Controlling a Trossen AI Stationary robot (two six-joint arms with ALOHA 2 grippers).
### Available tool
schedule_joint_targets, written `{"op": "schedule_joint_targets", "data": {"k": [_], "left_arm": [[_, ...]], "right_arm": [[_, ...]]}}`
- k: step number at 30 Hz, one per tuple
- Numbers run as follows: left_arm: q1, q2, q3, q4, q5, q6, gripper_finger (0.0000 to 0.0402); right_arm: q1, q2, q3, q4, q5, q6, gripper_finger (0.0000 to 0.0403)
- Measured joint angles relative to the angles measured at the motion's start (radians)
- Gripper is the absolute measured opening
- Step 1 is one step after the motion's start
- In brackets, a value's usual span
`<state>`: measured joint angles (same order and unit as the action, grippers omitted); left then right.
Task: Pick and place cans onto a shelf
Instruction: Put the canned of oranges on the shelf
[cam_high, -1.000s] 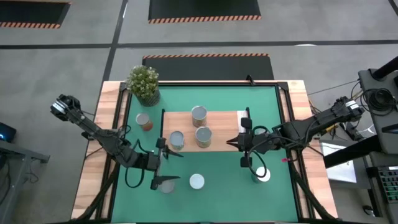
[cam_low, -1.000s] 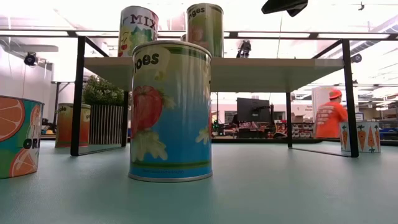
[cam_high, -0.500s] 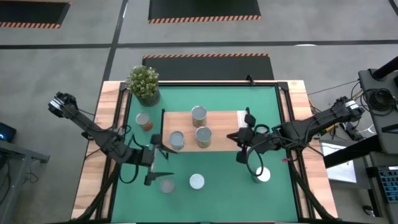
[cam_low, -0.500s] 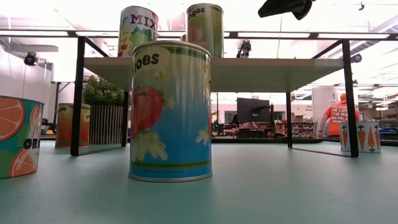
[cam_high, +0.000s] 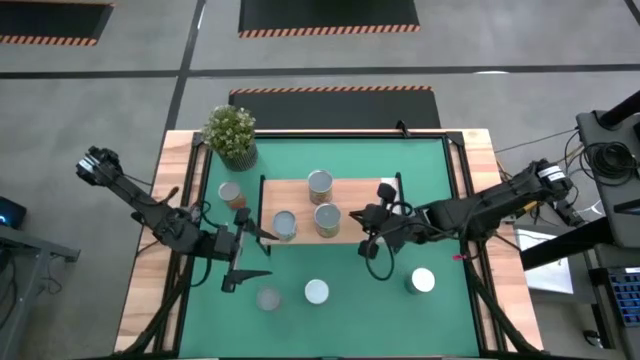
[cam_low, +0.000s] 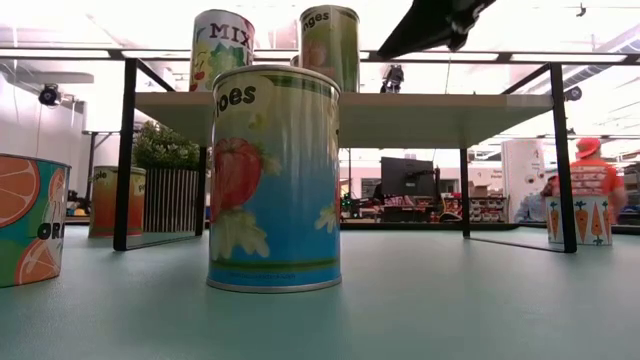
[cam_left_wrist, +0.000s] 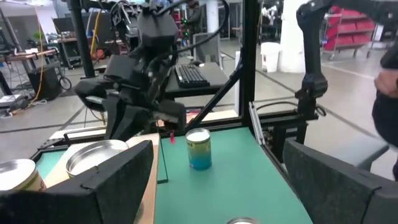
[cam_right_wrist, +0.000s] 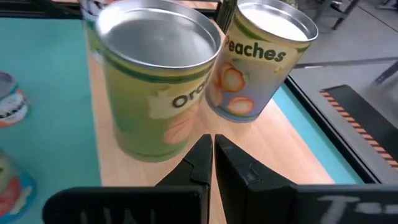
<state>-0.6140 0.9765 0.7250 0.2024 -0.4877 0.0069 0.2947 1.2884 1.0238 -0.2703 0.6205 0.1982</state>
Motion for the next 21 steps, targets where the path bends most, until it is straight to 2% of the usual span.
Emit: {"op": "schedule_joint_targets", "data": {"k": [9,21], "left_arm": [[0.0,-0.006,0.0,0.0,0.0,-0.025,0.034],[0.0,-0.002,0.0,0.0,0.0,-0.035,0.034]], "right_arm": [[-0.04,0.084,0.056,0.029,-0.072,-0.059,0.0009],[-0.04,0.173,0.174,0.001,-0.039,-0.148,0.0009]]}}
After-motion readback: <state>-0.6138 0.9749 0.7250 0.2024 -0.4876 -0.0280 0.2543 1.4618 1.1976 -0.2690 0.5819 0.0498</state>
